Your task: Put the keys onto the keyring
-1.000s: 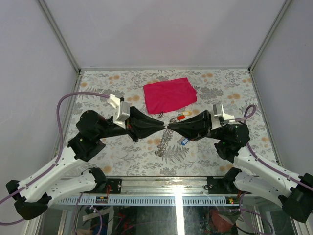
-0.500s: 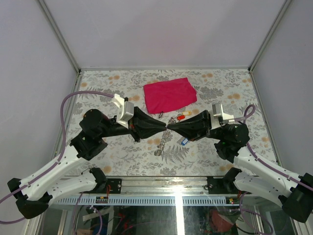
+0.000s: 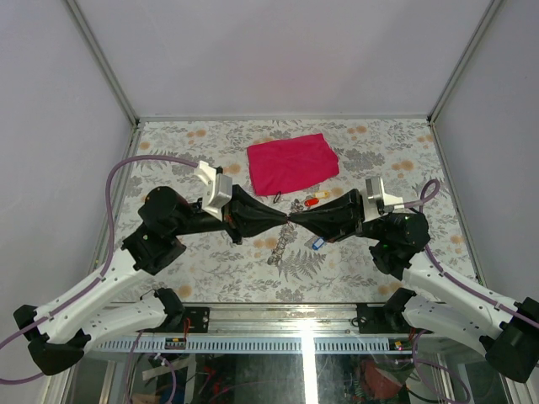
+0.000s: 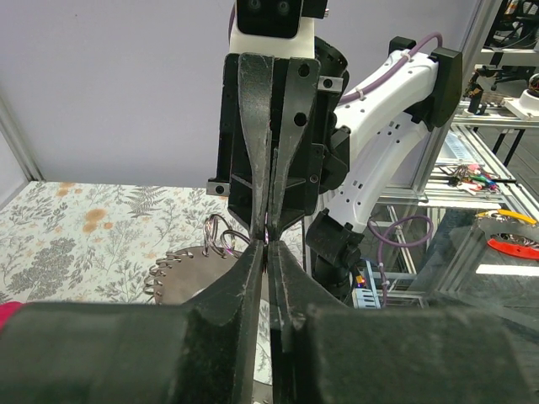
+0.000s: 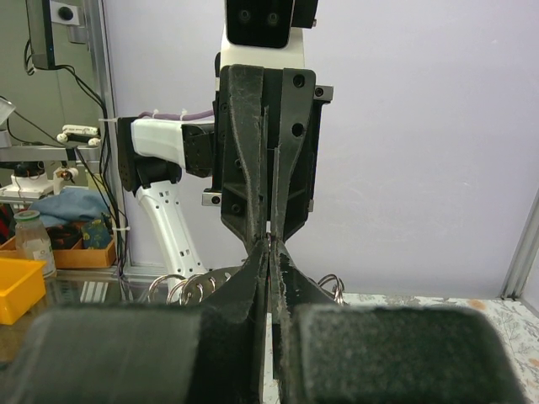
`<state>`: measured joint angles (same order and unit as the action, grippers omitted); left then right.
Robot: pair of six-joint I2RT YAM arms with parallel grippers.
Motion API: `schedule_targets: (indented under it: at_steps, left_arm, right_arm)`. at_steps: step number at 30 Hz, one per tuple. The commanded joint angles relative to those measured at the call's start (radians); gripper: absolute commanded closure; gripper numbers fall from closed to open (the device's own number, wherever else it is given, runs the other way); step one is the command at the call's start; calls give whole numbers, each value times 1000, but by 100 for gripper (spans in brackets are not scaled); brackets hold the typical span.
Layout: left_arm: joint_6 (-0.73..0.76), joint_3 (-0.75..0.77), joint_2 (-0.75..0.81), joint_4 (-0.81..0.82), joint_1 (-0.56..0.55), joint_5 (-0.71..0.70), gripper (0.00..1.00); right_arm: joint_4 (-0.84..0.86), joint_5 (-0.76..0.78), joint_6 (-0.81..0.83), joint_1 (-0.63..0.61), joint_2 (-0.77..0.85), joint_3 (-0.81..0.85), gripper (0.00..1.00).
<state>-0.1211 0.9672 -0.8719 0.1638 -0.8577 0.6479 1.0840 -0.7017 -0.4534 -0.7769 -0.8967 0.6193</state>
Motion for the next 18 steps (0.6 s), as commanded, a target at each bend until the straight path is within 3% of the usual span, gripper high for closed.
schedule_targets:
  at_steps: [1,8,18]
  left_arm:
    - [3,35,-19,-3,-6,1,97]
    - [81,109,-48,-155,-7,-13,100]
    - [329,278,-76,-540,-7,-32,100]
  right_arm:
    - [102,-12,-18,-4,26,59,100]
    - [25,-48,15,-4,46,73,97]
    - [-657,22,410,-4,216,168,65]
